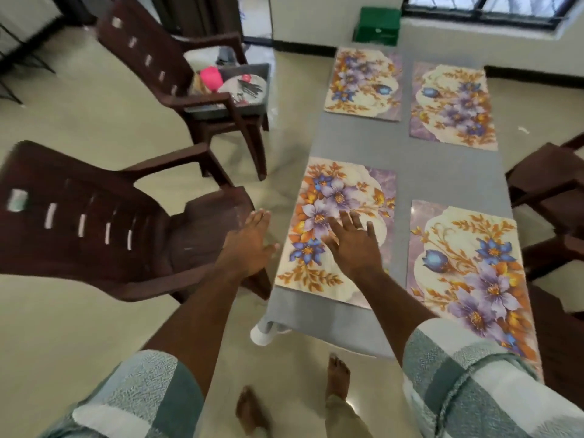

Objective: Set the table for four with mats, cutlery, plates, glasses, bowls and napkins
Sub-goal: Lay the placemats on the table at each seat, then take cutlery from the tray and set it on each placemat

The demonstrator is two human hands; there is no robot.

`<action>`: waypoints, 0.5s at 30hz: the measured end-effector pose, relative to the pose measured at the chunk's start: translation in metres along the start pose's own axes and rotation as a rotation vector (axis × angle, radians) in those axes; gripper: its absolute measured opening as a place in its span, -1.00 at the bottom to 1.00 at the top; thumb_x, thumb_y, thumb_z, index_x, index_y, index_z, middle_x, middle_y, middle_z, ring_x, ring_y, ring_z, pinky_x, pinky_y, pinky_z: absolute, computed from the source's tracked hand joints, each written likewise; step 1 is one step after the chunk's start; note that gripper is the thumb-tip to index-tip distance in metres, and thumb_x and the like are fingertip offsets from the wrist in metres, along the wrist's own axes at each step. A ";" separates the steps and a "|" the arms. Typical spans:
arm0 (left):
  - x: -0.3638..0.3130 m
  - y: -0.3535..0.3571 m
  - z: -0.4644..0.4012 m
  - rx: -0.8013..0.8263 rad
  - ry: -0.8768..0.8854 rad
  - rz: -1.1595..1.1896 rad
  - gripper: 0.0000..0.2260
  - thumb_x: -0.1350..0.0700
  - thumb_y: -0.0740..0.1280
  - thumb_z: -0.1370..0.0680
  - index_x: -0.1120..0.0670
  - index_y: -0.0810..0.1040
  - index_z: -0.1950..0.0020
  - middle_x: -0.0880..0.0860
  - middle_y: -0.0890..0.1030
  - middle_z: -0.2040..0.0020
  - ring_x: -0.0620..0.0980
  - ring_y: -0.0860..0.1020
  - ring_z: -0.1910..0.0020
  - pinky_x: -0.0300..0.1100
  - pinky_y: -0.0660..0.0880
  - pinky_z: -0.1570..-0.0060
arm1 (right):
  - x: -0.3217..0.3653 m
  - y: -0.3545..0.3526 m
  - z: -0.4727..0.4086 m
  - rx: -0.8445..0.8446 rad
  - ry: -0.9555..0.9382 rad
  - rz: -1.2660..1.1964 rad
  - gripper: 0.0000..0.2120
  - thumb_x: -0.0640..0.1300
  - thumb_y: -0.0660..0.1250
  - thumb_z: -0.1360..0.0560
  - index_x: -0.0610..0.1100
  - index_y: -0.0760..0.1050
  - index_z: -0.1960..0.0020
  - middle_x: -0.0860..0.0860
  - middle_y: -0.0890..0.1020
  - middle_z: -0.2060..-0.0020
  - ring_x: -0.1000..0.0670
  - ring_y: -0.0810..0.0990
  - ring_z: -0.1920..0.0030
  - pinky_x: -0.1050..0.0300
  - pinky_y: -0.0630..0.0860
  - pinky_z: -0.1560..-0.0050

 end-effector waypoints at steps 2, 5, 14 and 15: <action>0.011 -0.038 0.018 -0.089 0.003 -0.004 -0.33 -0.14 0.18 -0.66 0.04 -0.03 -0.65 -0.01 -0.03 -0.66 -0.03 -0.06 -0.63 0.18 0.14 -0.53 | 0.042 -0.025 -0.009 -0.053 -0.064 0.003 -0.49 0.14 0.06 -0.67 0.02 0.23 -0.58 -0.08 0.27 -0.57 -0.14 0.17 -0.58 -0.25 0.09 -0.52; 0.038 -0.083 0.044 -0.170 0.004 -0.039 -0.38 -0.16 0.08 -0.69 0.05 -0.05 -0.66 0.00 -0.07 -0.66 -0.04 -0.11 -0.63 0.15 0.03 -0.56 | 0.110 -0.058 -0.021 -0.105 -0.151 0.022 -0.47 0.13 -0.05 -0.68 -0.02 0.18 -0.60 -0.08 0.23 -0.58 -0.13 0.13 -0.59 -0.23 0.10 -0.51; 0.213 -0.185 0.156 -0.366 -0.024 -0.067 -0.40 -0.18 -0.04 -0.70 0.04 -0.12 -0.66 -0.02 -0.13 -0.66 -0.06 -0.17 -0.63 0.10 -0.10 -0.58 | 0.348 -0.100 0.000 -0.236 -0.236 -0.038 -0.43 0.13 -0.06 -0.69 -0.09 0.02 -0.63 -0.04 0.06 -0.63 -0.05 -0.04 -0.62 -0.21 -0.01 -0.58; 0.237 -0.195 0.168 -0.377 -0.021 -0.075 -0.40 -0.19 -0.04 -0.70 0.04 -0.13 -0.66 -0.02 -0.13 -0.66 -0.06 -0.17 -0.62 0.09 -0.12 -0.58 | 0.376 -0.101 0.003 -0.240 -0.239 -0.039 -0.42 0.13 -0.06 -0.69 -0.09 0.01 -0.63 -0.04 0.05 -0.63 -0.05 -0.05 -0.62 -0.21 -0.02 -0.58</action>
Point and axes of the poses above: each hand's wrist, its own z-axis away from the middle knuckle, its own y-axis out of the palm, x = y × z, the point moved 9 cm from there along -z, towards the middle knuckle
